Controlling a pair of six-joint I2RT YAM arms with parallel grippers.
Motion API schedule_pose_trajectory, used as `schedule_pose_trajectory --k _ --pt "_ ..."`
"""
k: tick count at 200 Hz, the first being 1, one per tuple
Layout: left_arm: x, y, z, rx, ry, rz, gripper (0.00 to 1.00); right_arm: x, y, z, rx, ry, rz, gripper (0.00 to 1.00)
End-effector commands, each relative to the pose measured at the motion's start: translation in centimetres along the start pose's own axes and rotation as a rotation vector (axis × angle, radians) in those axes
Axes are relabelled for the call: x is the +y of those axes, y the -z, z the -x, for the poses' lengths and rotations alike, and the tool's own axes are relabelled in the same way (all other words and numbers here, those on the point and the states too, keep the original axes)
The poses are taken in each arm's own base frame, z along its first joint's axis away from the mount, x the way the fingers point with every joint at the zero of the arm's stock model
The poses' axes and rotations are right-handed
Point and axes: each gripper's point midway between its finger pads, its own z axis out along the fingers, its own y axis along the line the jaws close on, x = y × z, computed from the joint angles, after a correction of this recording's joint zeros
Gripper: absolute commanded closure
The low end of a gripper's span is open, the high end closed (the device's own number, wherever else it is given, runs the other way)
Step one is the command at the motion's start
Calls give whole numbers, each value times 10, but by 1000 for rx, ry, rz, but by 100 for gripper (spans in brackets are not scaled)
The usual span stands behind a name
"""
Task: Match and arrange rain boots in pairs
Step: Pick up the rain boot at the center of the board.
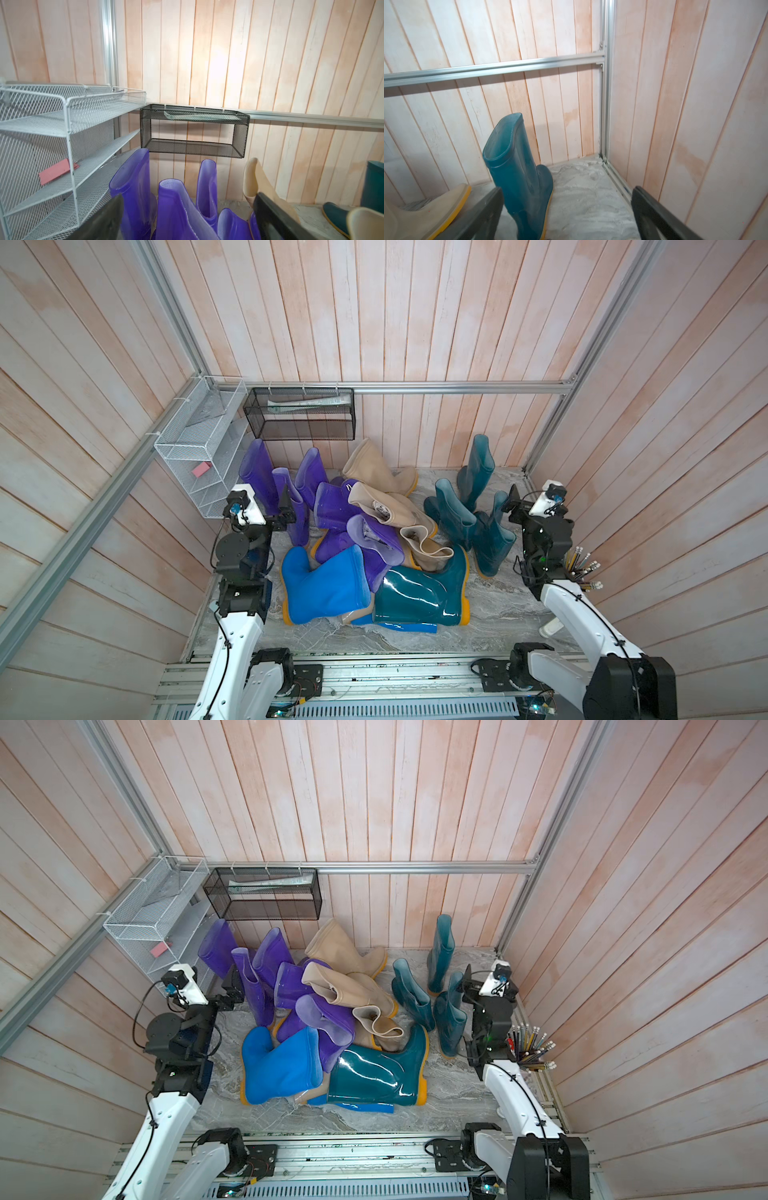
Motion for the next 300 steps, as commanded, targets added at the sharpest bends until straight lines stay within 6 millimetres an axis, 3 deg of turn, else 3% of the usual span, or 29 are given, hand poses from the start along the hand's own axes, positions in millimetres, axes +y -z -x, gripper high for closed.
schedule_pose_trajectory --k 1,23,37,47,61,74,104,124,136,152,165,175,189,204,218,246,273,300 --pt "-15 -1 9 88 71 -70 0 6 0 -11 233 15 3 2" --pt "-1 0 35 93 252 29 0 39 5 14 273 30 176 2" --pt "5 7 43 111 351 79 0 45 17 37 200 -105 223 2" --pt "4 15 49 100 345 75 0 61 33 50 126 -165 375 2" --pt "1 27 56 24 388 53 0 52 51 65 9 -308 419 2" --pt "-2 32 55 15 436 21 0 39 53 65 -1 -390 383 2" --pt "-14 16 36 185 408 -29 0 51 36 52 174 -316 398 2" --pt "-23 5 32 245 413 -72 0 42 29 50 183 -313 334 2" --pt "-33 -2 35 250 428 -138 7 41 31 55 149 -323 341 2" --pt "-47 -22 34 258 494 -214 17 51 29 57 151 -334 398 20" --pt "-73 -43 34 309 517 -324 22 54 21 54 176 -334 401 35" --pt "-92 -59 32 350 502 -376 22 53 12 51 203 -312 386 45" --pt "-119 -72 29 376 459 -428 22 46 -6 40 263 -270 328 67" --pt "-143 -80 24 396 425 -488 21 32 -24 34 302 -233 235 73" --pt "-155 -84 14 417 412 -526 20 27 -39 28 363 -218 188 72" --pt "-156 -87 -20 461 392 -528 18 40 -62 22 409 -196 252 44" --pt "-153 -79 -48 473 391 -532 14 46 -83 11 436 -134 290 26" --pt "-154 -74 -63 514 421 -555 14 55 -102 2 460 -114 328 20"
